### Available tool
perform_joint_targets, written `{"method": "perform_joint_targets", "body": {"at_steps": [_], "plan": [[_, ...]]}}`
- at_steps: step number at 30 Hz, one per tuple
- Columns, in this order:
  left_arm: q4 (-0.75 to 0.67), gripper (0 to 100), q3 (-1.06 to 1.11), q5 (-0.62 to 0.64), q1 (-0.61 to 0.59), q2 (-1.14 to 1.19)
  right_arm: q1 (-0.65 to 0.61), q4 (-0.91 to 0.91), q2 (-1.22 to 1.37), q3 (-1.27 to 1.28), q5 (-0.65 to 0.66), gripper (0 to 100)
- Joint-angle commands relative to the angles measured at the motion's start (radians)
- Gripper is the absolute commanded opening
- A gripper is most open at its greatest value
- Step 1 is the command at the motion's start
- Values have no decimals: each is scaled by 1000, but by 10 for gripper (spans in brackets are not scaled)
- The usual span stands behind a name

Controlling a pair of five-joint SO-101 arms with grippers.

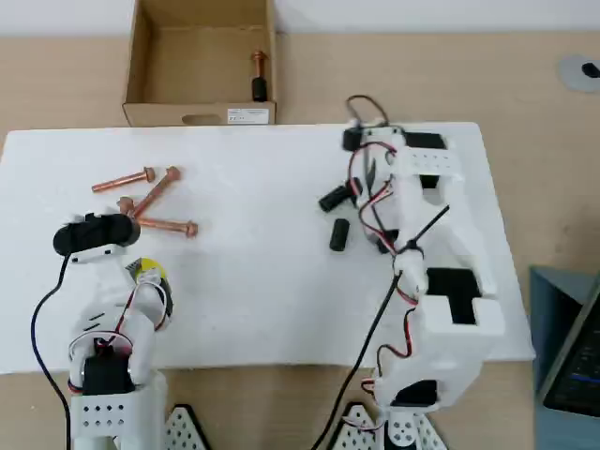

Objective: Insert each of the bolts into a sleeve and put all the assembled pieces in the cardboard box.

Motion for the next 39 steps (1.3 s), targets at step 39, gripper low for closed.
{"method": "perform_joint_targets", "body": {"at_steps": [39], "plan": [[152, 7, -302, -149, 3, 44, 136, 238, -1397, 389, -236, 9]]}}
